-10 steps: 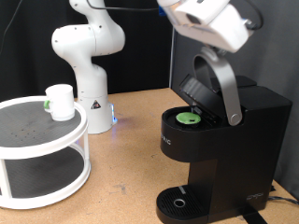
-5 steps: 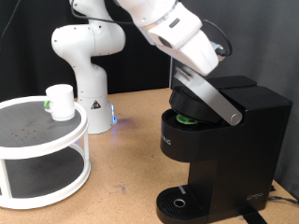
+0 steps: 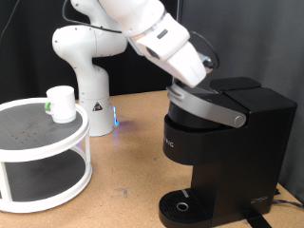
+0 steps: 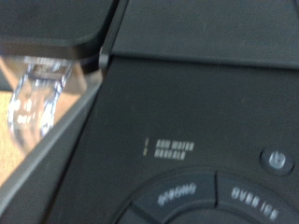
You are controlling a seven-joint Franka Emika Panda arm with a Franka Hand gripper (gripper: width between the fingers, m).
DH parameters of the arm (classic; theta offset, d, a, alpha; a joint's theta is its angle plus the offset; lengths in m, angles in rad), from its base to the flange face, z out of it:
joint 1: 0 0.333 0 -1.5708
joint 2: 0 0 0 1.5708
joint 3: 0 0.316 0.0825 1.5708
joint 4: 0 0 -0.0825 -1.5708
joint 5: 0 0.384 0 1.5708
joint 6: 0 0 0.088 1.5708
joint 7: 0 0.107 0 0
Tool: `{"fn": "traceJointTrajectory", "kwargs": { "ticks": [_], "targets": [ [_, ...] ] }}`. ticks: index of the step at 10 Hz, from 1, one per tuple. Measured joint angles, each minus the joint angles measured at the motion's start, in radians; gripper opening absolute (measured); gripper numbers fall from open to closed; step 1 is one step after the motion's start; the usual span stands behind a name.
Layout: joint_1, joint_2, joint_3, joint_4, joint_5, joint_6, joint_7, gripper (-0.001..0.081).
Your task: Make a cup of coffee with the keurig machine
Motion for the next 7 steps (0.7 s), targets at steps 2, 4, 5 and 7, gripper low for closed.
{"fn": "traceJointTrajectory", "kwargs": {
  "ticks": [2, 4, 5, 7],
  "targets": [
    [-0.011, 0.0, -0.002, -0.039, -0.043, 0.043, -0.022, 0.0],
    [-0.017, 0.002, -0.003, -0.08, -0.066, 0.103, -0.03, 0.0],
    [-0.018, -0.001, -0.003, -0.083, -0.066, 0.113, -0.03, 0.0],
    [-0.018, -0.001, -0.004, -0.083, -0.065, 0.115, -0.03, 0.0]
  ]
}}
